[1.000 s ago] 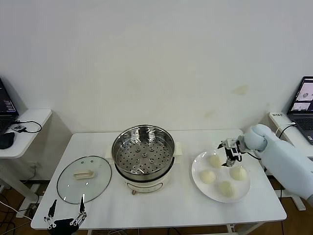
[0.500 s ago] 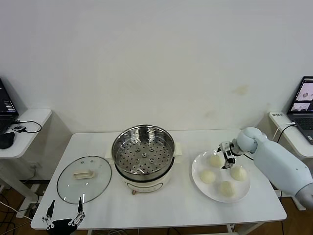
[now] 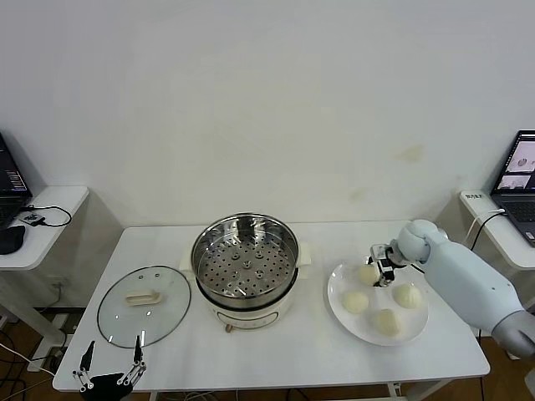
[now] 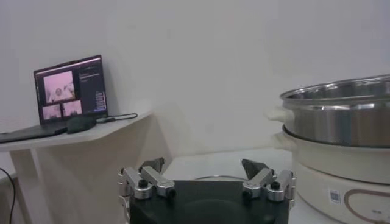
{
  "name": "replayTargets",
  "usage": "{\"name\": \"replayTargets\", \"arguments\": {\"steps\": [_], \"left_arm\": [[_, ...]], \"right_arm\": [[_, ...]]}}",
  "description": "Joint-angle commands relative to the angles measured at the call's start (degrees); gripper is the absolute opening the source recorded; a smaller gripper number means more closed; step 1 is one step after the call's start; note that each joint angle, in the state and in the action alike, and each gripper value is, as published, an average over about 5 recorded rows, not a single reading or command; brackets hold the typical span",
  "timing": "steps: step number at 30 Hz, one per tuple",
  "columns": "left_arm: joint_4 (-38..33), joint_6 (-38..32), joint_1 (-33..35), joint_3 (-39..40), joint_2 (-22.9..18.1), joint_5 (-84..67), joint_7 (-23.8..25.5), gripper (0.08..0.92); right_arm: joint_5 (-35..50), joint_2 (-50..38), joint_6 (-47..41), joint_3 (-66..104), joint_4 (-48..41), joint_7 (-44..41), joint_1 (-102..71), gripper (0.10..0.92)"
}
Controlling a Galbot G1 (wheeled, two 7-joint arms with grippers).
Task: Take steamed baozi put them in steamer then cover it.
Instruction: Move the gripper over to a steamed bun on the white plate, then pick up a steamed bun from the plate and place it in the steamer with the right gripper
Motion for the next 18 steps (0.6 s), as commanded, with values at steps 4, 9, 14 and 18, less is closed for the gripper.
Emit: {"name": "replayTargets", "arguments": {"steps": [4,9,14,18], "left_arm": [[-0.23,-0.05,0.04,0.0,0.11,-0.02,0.0,0.823],[-0.42,0.01,0.12,-0.02,0.54,-0.44,0.09,0.823],[-0.71,-0.05,0.11,0.02,1.06,-0.91,0.15,0.823],[-0.8,-0.38,-0.05,0.07,1.4,-0.9,0.11,0.823]], "right_arm": [[1.86,-0.47,0.08,-1.18,0.88,-0.53,1.65,0.622],[7.68,-3.86,-0.9,-4.0,7.29,-1.27,5.59,0.619],[16.43,-8.25,-1.76,-9.57,14.05,-1.85,14.52,0.622],[22.79,-9.19,-2.27,-14.8,16.85,-1.97,23.82,0.628]]}}
